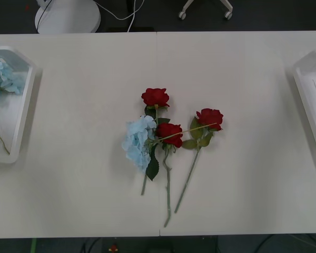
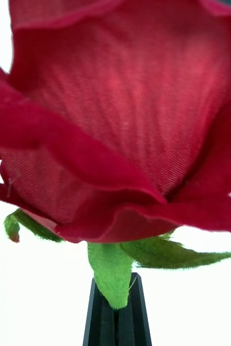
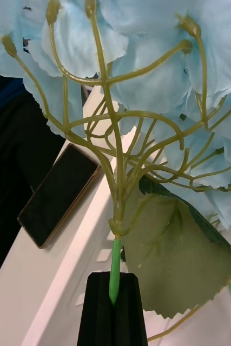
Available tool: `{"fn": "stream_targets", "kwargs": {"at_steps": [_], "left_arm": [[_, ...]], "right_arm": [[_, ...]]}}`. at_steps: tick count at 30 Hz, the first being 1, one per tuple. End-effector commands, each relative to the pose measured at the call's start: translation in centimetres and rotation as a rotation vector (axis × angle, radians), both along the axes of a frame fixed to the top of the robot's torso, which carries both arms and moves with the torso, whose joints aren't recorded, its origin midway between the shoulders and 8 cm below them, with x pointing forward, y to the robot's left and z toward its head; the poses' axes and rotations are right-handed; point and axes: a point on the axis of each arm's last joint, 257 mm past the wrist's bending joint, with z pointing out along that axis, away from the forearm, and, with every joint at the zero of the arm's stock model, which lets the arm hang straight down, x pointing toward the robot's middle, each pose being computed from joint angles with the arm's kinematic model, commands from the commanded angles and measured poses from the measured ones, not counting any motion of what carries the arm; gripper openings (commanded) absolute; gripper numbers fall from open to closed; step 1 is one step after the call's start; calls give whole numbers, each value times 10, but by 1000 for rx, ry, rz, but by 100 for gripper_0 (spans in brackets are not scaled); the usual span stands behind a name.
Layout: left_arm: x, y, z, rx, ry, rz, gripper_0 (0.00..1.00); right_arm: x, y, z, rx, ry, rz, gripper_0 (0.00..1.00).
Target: Put the red flowers into the right box and the blue flowers into the left box
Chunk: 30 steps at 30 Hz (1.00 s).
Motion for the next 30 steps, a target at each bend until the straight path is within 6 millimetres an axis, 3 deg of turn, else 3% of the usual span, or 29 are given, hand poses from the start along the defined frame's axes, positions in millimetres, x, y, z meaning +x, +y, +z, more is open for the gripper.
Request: {"fn": "stream_targets", "kwargs": {"at_steps": [1, 6, 14, 16, 17, 18, 19, 20, 24, 25, 26, 30], "left_arm": [[-25, 33, 1, 73, 12, 24, 0], [-33, 36, -27, 46, 54, 30, 0], [-25, 26, -50, 36, 85, -3, 2], [-21, 21, -52, 17, 73, -13, 12], [-17, 15, -53, -7, 59, -25, 28], [-14, 11, -54, -26, 47, -37, 49], [-12, 8, -53, -39, 37, -46, 63], [-8, 3, -53, -55, 25, -59, 75], [-3, -17, -42, -105, 17, -98, 89], [-3, -24, -32, -108, 20, -112, 92], [-5, -28, -20, -103, 22, -120, 95], [-14, -45, 15, -91, 42, -145, 100]], "right_arm": [[2, -44, 44, -173, -19, 43, 0], [12, -59, 27, -228, -49, 60, 0], [23, -48, -12, -182, -76, 59, 0], [24, -45, -18, -176, -72, 62, 0], [24, -42, -22, -170, -68, 64, 0], [25, -40, -22, -168, -72, 67, 0], [26, -39, -24, -167, -71, 69, 2], [26, -37, -26, -161, -71, 69, 15], [27, -34, -27, -149, -77, 68, 45], [28, -34, -27, -145, -80, 66, 45], [28, -34, -28, -140, -81, 64, 59], [27, -35, -25, -129, -88, 57, 72]]}}
